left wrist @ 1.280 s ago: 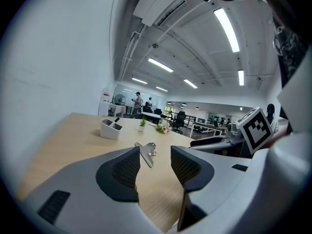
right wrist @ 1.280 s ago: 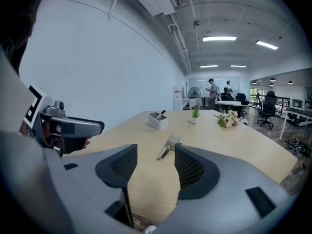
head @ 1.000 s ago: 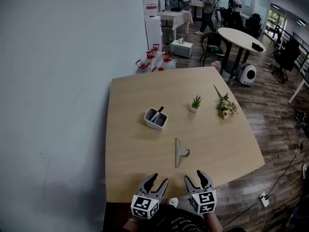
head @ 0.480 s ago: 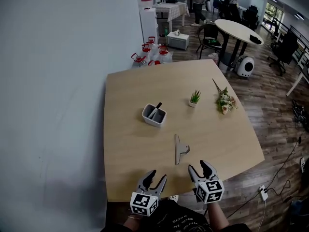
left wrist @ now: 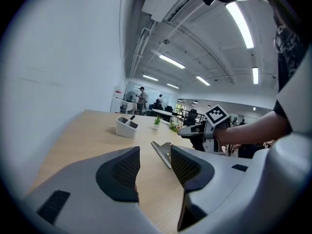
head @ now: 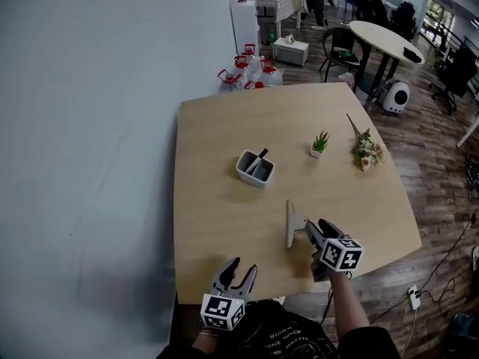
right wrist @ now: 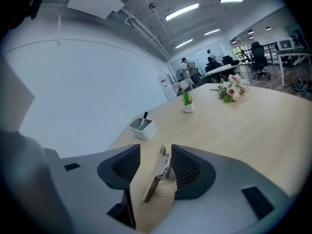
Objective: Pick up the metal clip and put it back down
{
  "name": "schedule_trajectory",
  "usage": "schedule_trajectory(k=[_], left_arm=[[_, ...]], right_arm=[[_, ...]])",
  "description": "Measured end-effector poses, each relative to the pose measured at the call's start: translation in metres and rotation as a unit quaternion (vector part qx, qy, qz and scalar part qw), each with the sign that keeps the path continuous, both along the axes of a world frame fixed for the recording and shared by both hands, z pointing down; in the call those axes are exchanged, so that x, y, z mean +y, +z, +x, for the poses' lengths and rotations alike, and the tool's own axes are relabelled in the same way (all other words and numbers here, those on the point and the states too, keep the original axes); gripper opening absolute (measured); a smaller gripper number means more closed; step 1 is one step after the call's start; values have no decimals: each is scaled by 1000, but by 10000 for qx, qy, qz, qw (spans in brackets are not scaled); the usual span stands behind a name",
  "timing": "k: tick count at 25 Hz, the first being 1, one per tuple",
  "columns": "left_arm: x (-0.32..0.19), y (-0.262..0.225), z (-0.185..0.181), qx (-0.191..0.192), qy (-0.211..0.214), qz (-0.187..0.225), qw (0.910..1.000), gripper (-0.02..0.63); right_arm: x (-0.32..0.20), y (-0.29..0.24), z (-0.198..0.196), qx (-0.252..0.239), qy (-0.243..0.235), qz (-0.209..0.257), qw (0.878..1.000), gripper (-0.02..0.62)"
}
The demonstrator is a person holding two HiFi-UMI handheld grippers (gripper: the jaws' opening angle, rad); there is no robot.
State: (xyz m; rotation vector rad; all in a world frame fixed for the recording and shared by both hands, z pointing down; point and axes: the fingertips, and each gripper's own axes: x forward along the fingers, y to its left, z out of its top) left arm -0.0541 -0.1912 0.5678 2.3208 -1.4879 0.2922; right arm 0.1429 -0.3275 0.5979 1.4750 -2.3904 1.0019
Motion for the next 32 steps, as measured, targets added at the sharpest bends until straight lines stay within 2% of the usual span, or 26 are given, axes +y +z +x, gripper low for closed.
schedule_trajectory(k=[4, 10, 15, 16, 18, 19, 27, 32], left_arm=[[1, 1, -11, -34, -161, -35, 9999, 202], [2, 2, -20, -127, -283, -86, 9995, 202], [3, 4, -32, -171, -430, -136, 9988, 201], [4, 4, -34, -171, -461, -144, 9987, 201], [5, 5, -37, -172, -507, -161, 9984, 201], [6, 6, -39, -177, -522, -170, 9983, 202], [13, 4, -45, -174, -570, -187, 9980, 201], [13, -1, -45, -155, -529, -114, 9984, 201]], right_arm=[[-17, 22, -11, -318, 10, -408, 9987, 213], [-32, 54, -18, -482, 66, -916, 9946, 213], [-37, 74, -21, -1016, 167, -1391, 9849, 213], [-37, 76, -21, -1082, 172, -1443, 9834, 192], [-37, 78, -20, -1127, 182, -1471, 9825, 85], [-38, 78, -20, -1170, 198, -1476, 9819, 59], [-40, 67, -28, -1616, 294, -1407, 9763, 20], [-40, 49, -31, -1411, 214, -1051, 9842, 20]])
